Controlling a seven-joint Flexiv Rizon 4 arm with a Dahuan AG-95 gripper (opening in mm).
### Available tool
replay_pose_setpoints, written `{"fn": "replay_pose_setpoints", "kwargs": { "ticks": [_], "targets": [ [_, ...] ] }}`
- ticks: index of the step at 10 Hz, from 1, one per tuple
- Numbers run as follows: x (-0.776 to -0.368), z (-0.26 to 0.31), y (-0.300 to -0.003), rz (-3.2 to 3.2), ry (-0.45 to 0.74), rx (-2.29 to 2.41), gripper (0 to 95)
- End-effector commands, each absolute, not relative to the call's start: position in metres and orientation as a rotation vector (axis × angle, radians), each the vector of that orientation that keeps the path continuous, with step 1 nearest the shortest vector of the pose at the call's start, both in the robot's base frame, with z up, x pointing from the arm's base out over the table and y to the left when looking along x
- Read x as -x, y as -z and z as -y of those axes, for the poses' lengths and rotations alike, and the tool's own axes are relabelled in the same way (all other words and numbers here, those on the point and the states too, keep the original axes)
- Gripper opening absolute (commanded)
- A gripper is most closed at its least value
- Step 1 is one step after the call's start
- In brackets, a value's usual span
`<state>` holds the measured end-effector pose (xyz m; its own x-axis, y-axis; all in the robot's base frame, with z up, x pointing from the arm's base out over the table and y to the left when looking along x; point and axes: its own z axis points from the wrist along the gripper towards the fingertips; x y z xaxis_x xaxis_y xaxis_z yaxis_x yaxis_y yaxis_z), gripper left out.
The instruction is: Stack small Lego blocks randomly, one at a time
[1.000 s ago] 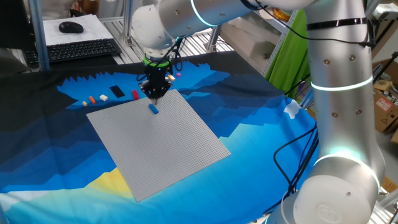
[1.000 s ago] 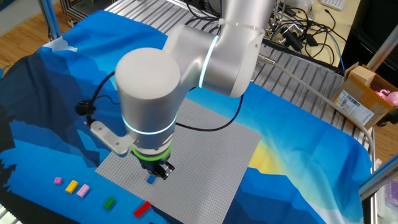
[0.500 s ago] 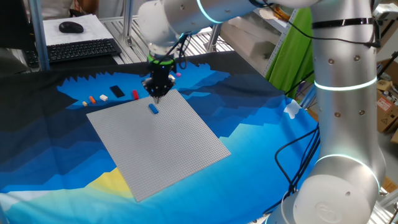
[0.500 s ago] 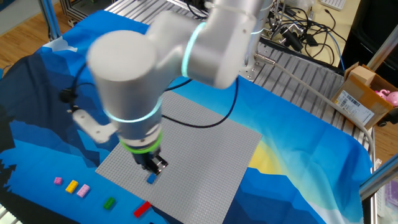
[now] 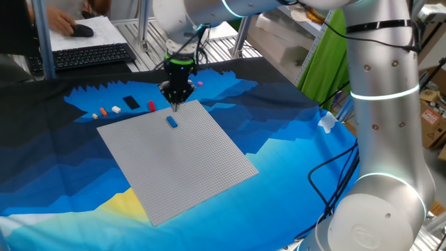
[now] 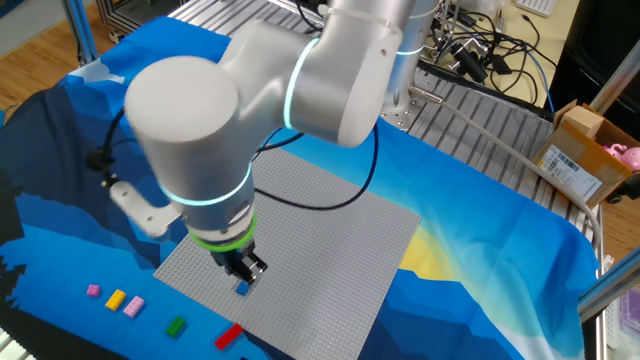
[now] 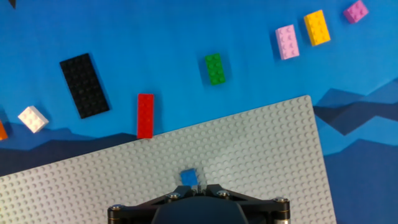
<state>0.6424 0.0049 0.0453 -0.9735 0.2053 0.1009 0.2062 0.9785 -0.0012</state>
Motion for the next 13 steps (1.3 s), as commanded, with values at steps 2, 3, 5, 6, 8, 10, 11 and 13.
{"fn": "replay_pose_setpoints", "kwargs": {
  "ticks": [2, 3, 5, 6, 8, 10, 11, 13],
  "targets": [
    [-0.6423, -0.0045, -0.0448, 3.003, 0.017, 0.308, 0.0],
    [-0.6416, -0.0043, -0.0445, 2.996, 0.016, 0.302, 0.0],
    [-0.6413, -0.0042, -0.0439, 2.999, 0.005, 0.289, 0.0],
    [-0.6413, -0.0042, -0.0435, 2.999, 0.004, 0.286, 0.0],
    [-0.6411, -0.0042, -0.0424, 2.997, 0.005, 0.288, 0.0],
    [-0.6402, -0.0037, -0.0411, 2.996, -0.003, 0.287, 0.0],
    [-0.6398, -0.0035, -0.0407, 2.994, -0.002, 0.285, 0.0],
    [-0.6389, -0.0030, -0.0400, 2.994, -0.002, 0.280, 0.0]
  ]
}}
